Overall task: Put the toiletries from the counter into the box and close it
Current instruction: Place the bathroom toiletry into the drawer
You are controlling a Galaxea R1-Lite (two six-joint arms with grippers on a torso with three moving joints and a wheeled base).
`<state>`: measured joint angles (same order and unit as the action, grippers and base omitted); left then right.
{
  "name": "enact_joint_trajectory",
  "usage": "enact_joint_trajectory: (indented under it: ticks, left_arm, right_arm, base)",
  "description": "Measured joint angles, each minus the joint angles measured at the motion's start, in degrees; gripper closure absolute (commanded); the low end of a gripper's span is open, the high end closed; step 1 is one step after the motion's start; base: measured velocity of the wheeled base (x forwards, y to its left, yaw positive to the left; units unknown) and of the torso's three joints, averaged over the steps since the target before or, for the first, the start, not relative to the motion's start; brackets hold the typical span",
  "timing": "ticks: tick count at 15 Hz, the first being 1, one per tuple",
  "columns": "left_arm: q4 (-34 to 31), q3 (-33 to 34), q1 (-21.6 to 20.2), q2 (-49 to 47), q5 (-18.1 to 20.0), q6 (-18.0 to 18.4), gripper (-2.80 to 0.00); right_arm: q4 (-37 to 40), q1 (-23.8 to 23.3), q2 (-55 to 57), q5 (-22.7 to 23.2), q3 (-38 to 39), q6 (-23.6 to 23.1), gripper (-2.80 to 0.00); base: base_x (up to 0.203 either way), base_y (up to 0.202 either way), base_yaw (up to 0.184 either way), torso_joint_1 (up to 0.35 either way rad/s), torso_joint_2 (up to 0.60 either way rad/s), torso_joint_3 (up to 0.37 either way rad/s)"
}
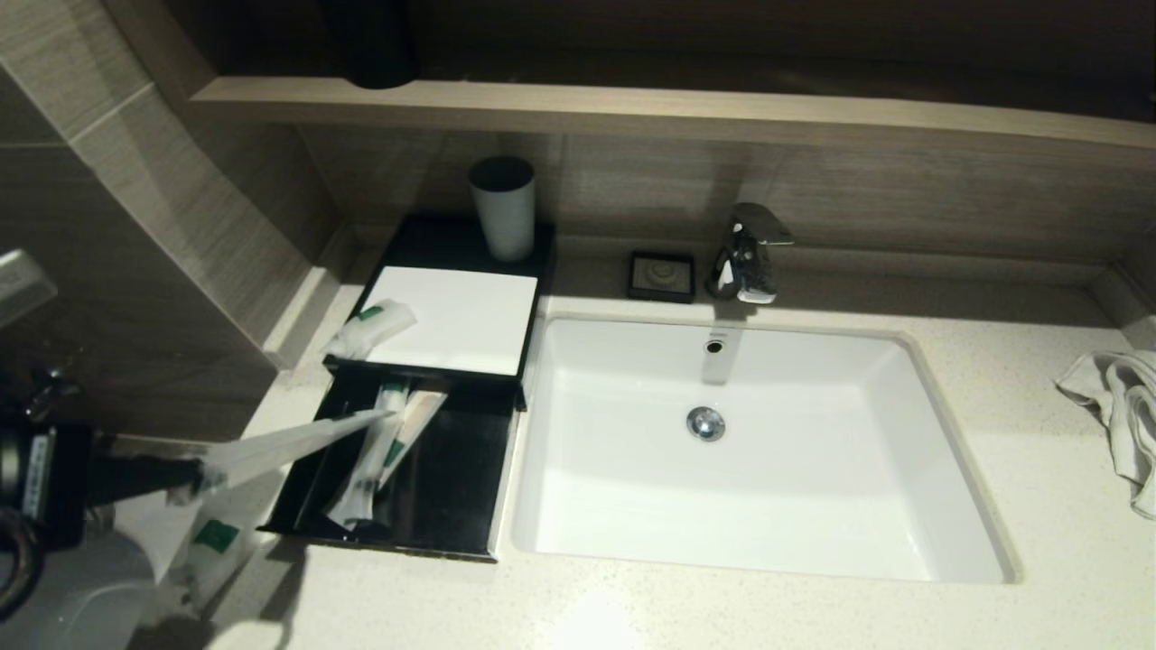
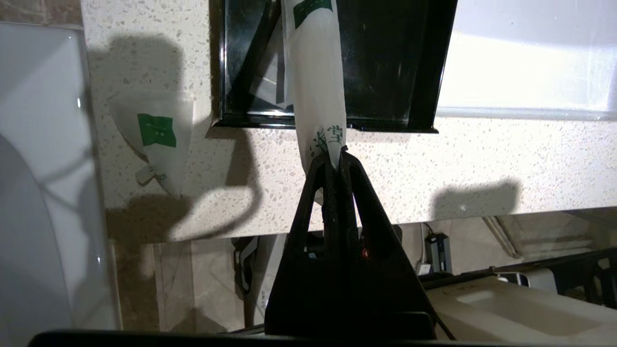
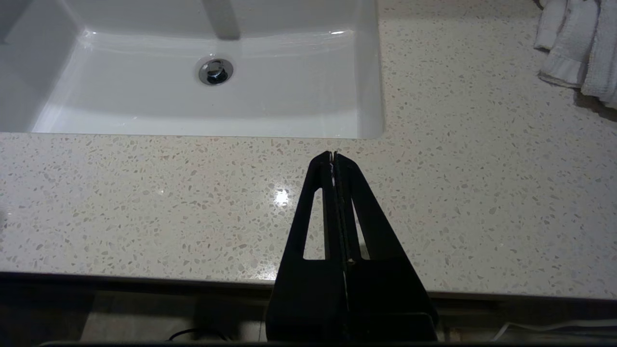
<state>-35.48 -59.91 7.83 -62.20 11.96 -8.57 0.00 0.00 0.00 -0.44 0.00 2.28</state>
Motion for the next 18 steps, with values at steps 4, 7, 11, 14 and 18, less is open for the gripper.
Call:
enact_joint_trajectory:
  ticks: [4,7,11,14,18]
  left_arm:
    - [1.5,-0.8,2.0,-1.7,-0.1,-0.9,0.00]
    - [2.3,-0.9,3.4,-2.4,0.0,-1.3,0.00]
    - [3.5,-1.3,4.7,-2.7,0.0,-1.3,0.00]
    - [3.6,-1.5,6.4,-2.7,0.0,-1.3,0.00]
    - [3.6,-1.2,7.4,-3.4,-0.2,-1.2,0.00]
  right_arm:
    - [0.0,0.0,0.0,0.0,0.0,0.0,0.00]
    - [0.0,0.0,0.0,0.0,0.0,0.0,0.00]
    - [0.0,0.0,0.0,0.0,0.0,0.0,0.00]
    - [0.0,0.0,0.0,0.0,0.0,0.0,0.00]
    - [0.0,0.0,0.0,0.0,0.0,0.0,0.00]
  base:
    - [0.000,0.000,0.000,0.000,0.00,0.000]
    - [0.000,0.000,0.000,0.000,0.00,0.000]
    - [0.000,0.000,0.000,0.000,0.00,0.000]
    - [0.000,0.000,0.000,0.000,0.00,0.000]
    - [0.000,0.000,0.000,0.000,0.00,0.000]
